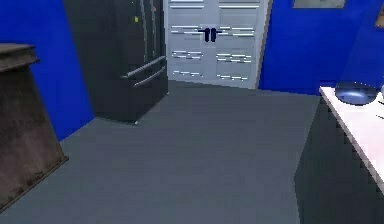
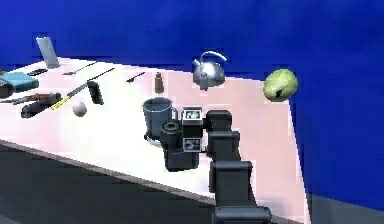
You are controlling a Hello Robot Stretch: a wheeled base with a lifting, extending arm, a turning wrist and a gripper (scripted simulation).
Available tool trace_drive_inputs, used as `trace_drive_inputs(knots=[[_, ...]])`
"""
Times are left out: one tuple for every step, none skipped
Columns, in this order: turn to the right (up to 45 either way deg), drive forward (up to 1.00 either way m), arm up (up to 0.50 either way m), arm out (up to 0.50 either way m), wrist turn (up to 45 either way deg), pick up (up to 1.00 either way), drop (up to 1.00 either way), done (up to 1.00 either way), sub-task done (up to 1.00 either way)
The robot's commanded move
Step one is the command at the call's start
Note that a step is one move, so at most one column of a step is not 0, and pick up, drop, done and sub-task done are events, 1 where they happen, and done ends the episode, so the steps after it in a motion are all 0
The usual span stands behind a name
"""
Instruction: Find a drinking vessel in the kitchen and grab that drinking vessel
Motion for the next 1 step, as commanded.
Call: trace_drive_inputs(knots=[[0.0, 0.0, 0.0, 0.0, 0.0, 0.0, 0.0, 1.0, 0.0]])
